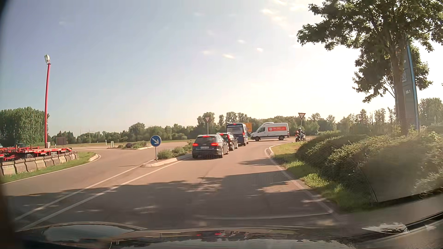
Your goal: Follow the waypoints while adhering to traffic rules and regulations
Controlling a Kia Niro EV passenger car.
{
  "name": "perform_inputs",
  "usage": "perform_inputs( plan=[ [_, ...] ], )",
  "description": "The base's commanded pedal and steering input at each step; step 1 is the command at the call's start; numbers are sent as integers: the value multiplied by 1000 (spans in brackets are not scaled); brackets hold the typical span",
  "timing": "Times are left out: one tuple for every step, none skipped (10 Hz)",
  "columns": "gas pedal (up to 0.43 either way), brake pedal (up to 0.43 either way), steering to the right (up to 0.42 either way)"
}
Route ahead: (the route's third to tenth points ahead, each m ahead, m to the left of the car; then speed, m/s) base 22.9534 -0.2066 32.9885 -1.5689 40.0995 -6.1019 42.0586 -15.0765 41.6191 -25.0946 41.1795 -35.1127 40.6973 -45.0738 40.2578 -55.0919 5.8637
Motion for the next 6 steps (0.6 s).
perform_inputs(
  plan=[
    [0,0,8],
    [0,0,8],
    [0,0,8],
    [0,0,7],
    [0,0,7],
    [0,0,7]
  ],
)
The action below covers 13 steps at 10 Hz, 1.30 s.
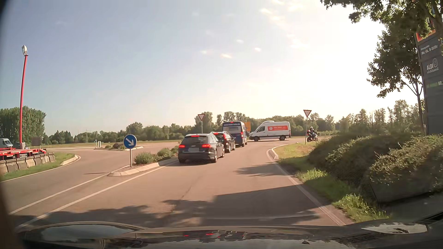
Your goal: Follow the waypoints while adhering to traffic rules and regulations
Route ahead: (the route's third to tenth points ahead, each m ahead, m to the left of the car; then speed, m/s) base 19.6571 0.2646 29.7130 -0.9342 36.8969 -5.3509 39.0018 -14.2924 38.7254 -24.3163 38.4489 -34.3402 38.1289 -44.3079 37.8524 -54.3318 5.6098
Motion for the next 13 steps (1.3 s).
perform_inputs(
  plan=[
    [0,0,7],
    [0,0,7],
    [0,0,7],
    [0,0,7],
    [0,0,6],
    [0,0,6],
    [0,0,7],
    [0,0,6],
    [0,6,6],
    [0,24,6],
    [0,30,6],
    [0,37,6],
    [0,49,6]
  ],
)
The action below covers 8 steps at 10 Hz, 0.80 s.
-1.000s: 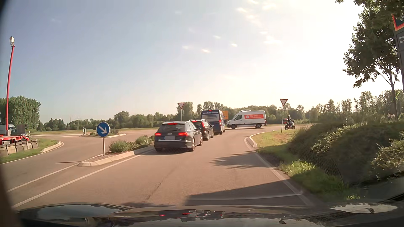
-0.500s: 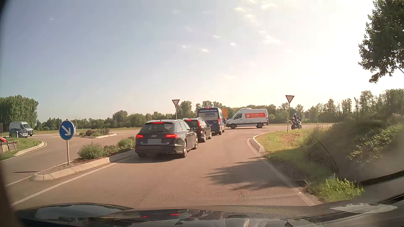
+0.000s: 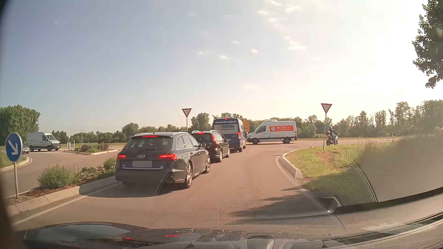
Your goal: Follow the waypoints while adhering to traffic rules and regulations
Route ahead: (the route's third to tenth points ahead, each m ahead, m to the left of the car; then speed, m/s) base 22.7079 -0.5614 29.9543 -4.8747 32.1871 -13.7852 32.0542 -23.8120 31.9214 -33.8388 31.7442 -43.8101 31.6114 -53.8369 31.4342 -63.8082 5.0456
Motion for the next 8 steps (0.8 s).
perform_inputs(
  plan=[
    [0,61,12],
    [0,85,15],
    [0,116,17],
    [0,128,24],
    [0,128,32],
    [0,128,36],
    [0,128,36],
    [0,128,38]
  ],
)
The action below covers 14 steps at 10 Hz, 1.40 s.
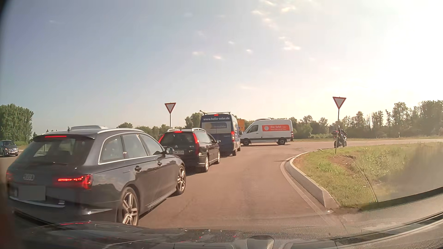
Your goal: Follow the waypoints while adhering to traffic rules and regulations
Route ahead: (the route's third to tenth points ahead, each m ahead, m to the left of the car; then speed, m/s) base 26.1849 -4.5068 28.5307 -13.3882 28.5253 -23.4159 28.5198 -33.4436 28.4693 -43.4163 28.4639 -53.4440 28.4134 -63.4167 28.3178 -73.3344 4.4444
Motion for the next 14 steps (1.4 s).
perform_inputs(
  plan=[
    [0,128,38],
    [0,128,38],
    [0,128,38],
    [0,128,38],
    [0,128,39],
    [0,128,39],
    [0,122,38],
    [0,116,36],
    [0,110,33],
    [0,104,27],
    [0,98,23],
    [0,91,19],
    [0,85,17],
    [0,79,16]
  ],
)
